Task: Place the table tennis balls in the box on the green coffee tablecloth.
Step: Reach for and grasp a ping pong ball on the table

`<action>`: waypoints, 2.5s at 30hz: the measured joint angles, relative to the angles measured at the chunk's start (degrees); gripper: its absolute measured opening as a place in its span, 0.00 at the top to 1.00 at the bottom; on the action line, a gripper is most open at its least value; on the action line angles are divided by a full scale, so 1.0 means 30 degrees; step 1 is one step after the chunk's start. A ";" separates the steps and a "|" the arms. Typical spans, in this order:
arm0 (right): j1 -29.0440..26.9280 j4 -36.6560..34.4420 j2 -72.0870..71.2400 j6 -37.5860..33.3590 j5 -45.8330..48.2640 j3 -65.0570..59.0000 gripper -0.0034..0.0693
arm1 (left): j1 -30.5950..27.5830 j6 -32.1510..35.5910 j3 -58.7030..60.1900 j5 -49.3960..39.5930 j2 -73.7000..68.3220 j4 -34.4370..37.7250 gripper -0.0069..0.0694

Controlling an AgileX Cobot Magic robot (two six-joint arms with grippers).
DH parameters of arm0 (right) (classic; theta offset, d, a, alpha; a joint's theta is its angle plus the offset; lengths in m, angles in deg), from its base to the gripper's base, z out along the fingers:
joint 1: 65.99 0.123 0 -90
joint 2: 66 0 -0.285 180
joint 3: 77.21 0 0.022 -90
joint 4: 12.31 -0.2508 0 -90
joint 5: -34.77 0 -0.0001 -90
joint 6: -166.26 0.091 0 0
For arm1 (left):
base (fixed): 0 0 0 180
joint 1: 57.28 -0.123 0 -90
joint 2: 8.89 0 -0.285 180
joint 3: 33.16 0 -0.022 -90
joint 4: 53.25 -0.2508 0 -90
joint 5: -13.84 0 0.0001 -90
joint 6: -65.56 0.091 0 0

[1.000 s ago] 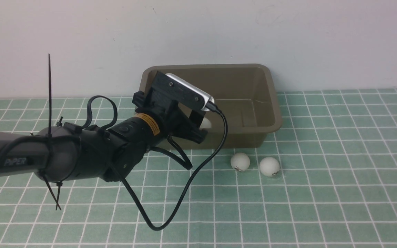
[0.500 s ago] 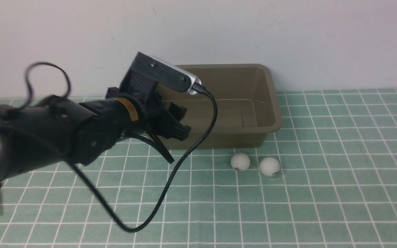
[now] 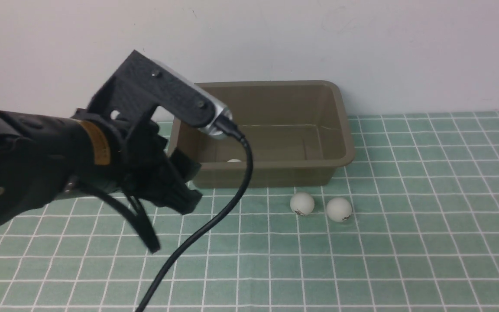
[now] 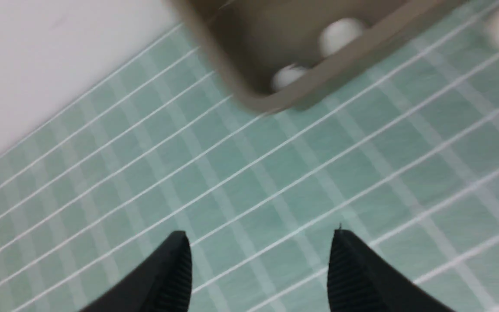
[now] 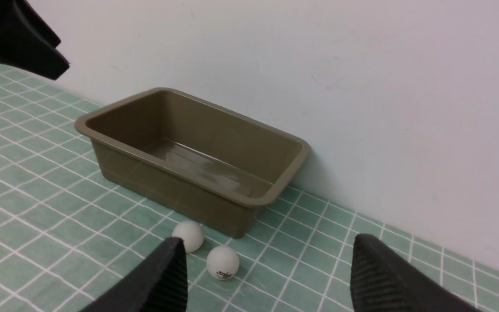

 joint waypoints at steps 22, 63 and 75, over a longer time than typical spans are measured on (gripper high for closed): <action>0.2268 -0.1948 2.0082 -0.2391 0.0378 0.7775 0.32 | 0.0000 -0.5420 0.0000 -0.1021 0.0000 -0.5356 0.41; 0.5539 0.4844 3.3058 0.4519 -0.1557 1.5262 0.46 | 0.0000 -0.5420 0.0000 -0.1021 0.0000 -0.4999 0.41; 0.5520 0.0687 3.0614 0.1709 -0.1961 1.8188 0.46 | 0.0000 -0.5420 0.0000 -0.1038 0.0000 -0.4772 0.41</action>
